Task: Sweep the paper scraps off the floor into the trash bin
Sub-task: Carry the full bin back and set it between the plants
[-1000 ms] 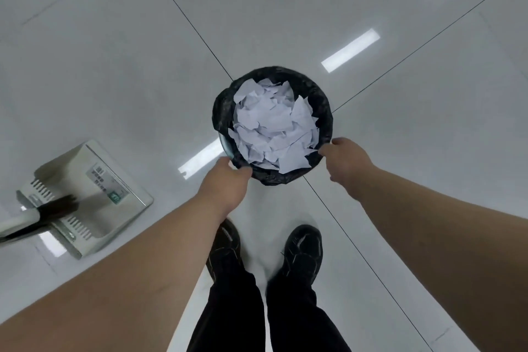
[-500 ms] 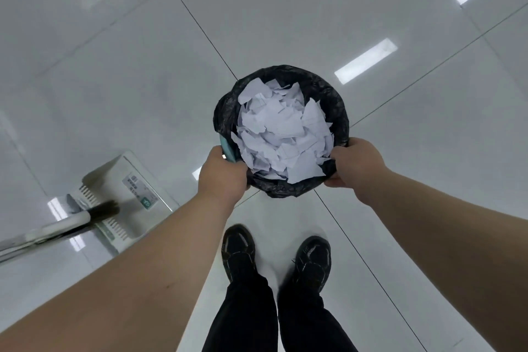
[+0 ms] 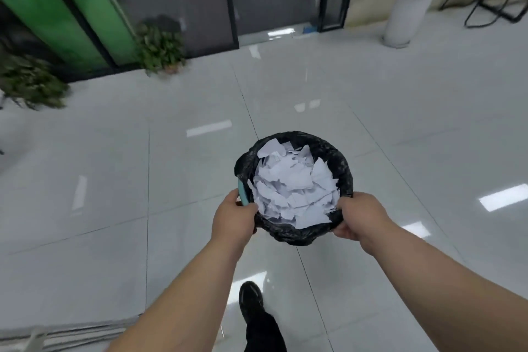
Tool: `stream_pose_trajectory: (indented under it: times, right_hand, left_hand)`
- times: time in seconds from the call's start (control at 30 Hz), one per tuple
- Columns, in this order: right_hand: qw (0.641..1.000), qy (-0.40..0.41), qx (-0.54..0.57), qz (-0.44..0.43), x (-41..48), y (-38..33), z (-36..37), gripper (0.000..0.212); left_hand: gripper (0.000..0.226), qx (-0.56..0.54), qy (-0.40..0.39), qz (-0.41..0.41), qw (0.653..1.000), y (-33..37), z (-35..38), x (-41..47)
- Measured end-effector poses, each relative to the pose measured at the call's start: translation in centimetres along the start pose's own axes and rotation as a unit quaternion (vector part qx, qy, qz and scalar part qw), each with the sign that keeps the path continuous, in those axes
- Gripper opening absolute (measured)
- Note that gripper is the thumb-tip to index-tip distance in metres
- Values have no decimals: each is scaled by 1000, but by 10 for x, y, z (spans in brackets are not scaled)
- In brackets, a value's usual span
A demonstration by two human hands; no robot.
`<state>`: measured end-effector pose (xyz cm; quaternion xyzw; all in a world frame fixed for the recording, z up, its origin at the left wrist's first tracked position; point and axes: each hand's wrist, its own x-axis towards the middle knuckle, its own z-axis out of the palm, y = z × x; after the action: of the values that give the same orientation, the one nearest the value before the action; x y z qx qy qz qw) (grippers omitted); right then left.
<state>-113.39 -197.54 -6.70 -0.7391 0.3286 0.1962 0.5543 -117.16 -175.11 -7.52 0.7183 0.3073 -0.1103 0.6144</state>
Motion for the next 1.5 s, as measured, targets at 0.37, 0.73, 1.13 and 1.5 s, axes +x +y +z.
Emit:
stream_pose_trajectory:
  times: [0.37, 0.73, 1.13, 1.5]
  right_hand:
    - [990, -106, -53, -74, 22, -237, 199, 17]
    - [965, -192, -134, -114, 99, -399, 401, 18]
    - [912, -317, -224, -135, 198, -616, 665, 18]
    - [916, -311, -227, -109, 272, -740, 890, 17]
  left_hand:
    - [34, -98, 103, 15, 990, 143, -196, 125]
    - [34, -196, 204, -9, 959, 202, -325, 284]
    - [32, -261, 347, -63, 898, 312, -476, 492]
    - [27, -282, 324, -67, 900, 367, -638, 700]
